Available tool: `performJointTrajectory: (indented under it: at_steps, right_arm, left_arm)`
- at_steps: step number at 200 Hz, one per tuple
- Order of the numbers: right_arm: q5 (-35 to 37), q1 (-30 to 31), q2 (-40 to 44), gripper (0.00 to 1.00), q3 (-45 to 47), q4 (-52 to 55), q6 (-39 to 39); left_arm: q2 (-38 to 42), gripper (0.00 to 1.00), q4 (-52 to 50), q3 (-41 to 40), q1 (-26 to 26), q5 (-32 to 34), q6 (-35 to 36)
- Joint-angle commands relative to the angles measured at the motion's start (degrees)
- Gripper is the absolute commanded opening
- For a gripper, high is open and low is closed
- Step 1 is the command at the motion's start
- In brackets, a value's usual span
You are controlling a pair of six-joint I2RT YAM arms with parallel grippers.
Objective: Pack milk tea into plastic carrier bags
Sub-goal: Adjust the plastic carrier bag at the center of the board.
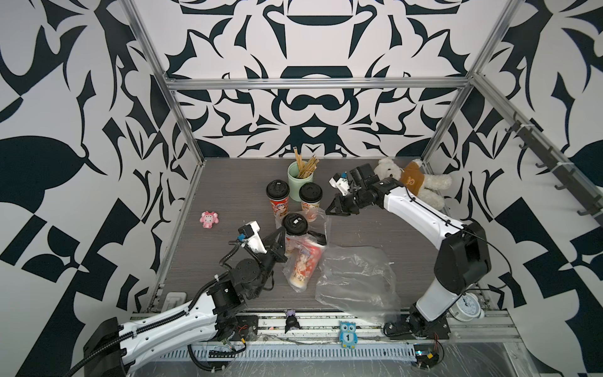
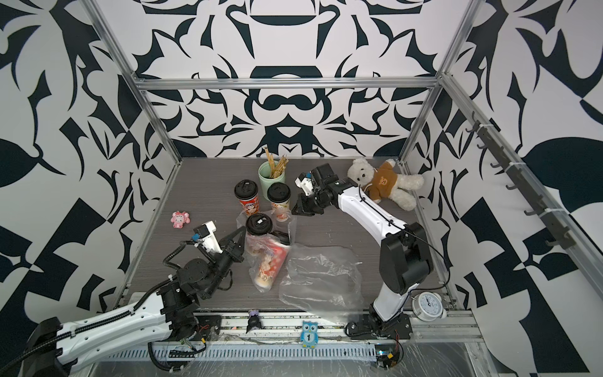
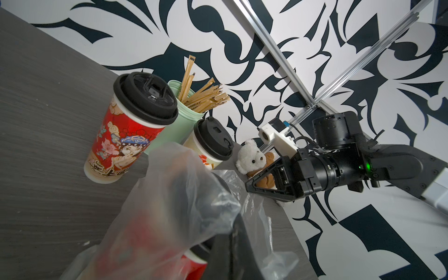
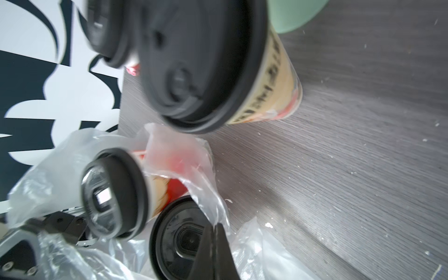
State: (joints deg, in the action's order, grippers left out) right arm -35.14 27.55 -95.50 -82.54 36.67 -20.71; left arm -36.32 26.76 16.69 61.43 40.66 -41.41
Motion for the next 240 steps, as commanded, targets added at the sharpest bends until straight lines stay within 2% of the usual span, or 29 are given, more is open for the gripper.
performJointTrajectory:
  at_steps: [1, 60, 79, 97, 130, 158, 170, 181, 195, 212, 226, 240]
  right_arm:
    - [0.4, 2.9, 4.3, 0.0, -5.2, 1.0, 0.2]
    - [3.6, 10.0, 8.1, 0.0, -11.9, 5.3, 1.0]
    - [3.4, 11.2, 9.1, 0.0, -12.5, 5.3, 0.4]
    - [3.2, 11.9, 9.6, 0.0, -12.6, 5.5, -0.1]
    - [1.7, 13.6, 11.4, 0.0, -14.2, 5.2, -0.3]
    - [4.2, 13.4, 11.9, 0.0, -8.3, 4.0, -0.6]
    - [3.7, 13.2, 10.9, 0.0, -9.0, 5.4, -0.6]
    - [3.4, 13.5, 11.1, 0.0, -11.1, 6.2, -0.4]
    - [4.5, 13.9, 13.1, 0.0, -12.8, 5.7, 0.5]
    - [6.6, 14.0, 16.2, 0.0, -9.7, 3.2, 0.8]
    - [7.1, 13.8, 16.7, 0.0, -5.0, 1.5, -0.4]
    - [6.6, 13.6, 15.3, 0.0, -3.3, 2.4, -1.1]
  left_arm:
    - [2.4, 0.0, -4.1, 5.1, 0.2, 1.9, 4.1]
    - [2.3, 0.0, -19.9, 14.1, -0.2, 6.0, 7.7]
    - [2.2, 0.0, -24.6, 16.0, -1.3, 5.8, 6.9]
    - [1.5, 0.0, -31.4, 17.3, -3.8, 5.8, 3.2]
    - [1.2, 0.0, -40.4, 21.7, -10.3, -2.6, -0.8]
    - [-1.4, 0.0, -45.1, 20.8, -13.7, -5.8, -4.2]
    - [-2.3, 0.0, -46.0, 24.0, -16.8, -11.3, -3.1]
    - [-3.0, 0.0, -47.0, 28.1, -18.7, -16.0, 1.2]
    - [-4.4, 0.0, -52.1, 32.3, -19.1, -17.0, 3.1]
    - [-5.8, 0.0, -54.3, 29.4, -19.1, -16.2, 1.7]
    - [-6.4, 0.0, -51.2, 25.4, -19.3, -17.4, 0.6]
    - [-6.4, 0.0, -48.4, 25.7, -19.7, -18.9, 1.8]
